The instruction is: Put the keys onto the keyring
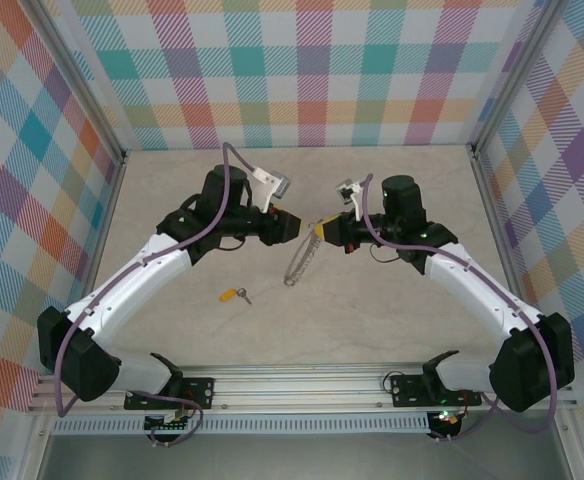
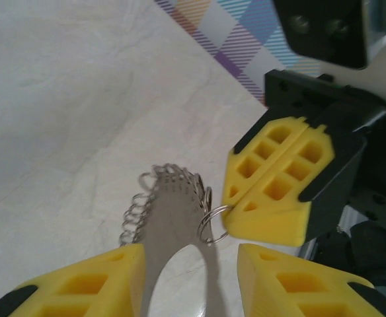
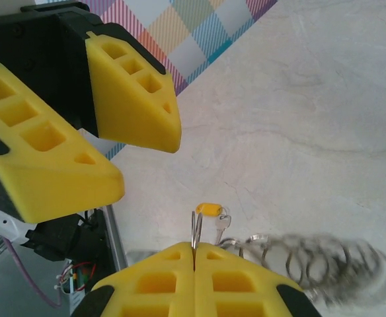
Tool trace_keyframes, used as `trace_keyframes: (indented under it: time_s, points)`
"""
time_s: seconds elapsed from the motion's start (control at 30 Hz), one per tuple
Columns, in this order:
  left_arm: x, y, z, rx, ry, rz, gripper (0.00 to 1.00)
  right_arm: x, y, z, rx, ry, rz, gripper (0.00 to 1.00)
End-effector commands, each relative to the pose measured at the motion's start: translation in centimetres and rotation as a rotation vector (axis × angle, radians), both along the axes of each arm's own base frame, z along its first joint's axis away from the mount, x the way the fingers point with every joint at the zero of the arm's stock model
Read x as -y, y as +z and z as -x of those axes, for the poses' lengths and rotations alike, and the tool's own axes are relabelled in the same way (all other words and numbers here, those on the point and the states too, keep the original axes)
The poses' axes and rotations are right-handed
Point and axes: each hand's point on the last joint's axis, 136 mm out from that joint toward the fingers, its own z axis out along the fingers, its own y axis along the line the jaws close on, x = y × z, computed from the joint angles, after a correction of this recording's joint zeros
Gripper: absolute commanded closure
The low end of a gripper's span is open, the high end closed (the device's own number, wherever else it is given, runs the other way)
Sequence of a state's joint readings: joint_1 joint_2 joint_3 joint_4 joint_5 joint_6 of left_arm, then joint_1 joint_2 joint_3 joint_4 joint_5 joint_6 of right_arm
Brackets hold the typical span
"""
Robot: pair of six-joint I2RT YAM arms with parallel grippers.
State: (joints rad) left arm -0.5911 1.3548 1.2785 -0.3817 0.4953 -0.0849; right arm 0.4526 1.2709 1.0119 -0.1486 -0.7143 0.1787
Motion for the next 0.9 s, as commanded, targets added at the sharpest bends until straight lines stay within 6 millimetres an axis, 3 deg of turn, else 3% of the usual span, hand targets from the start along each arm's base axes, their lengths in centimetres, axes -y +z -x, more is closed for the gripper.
trace_keyframes:
  time_s: [0.0, 0.87]
  points:
    - [0.2, 1.4, 0.7, 0.033, -0.051, 0.064, 0.61, -0.5, 2.2, 0.3, 0.055, 0.049, -0.064, 1.00]
    - [1.4, 0.9, 0.1, 0.014, -0.080, 0.125, 0.62, -1.1, 3.0, 1.7, 0.031, 0.142, -0.129, 1.00]
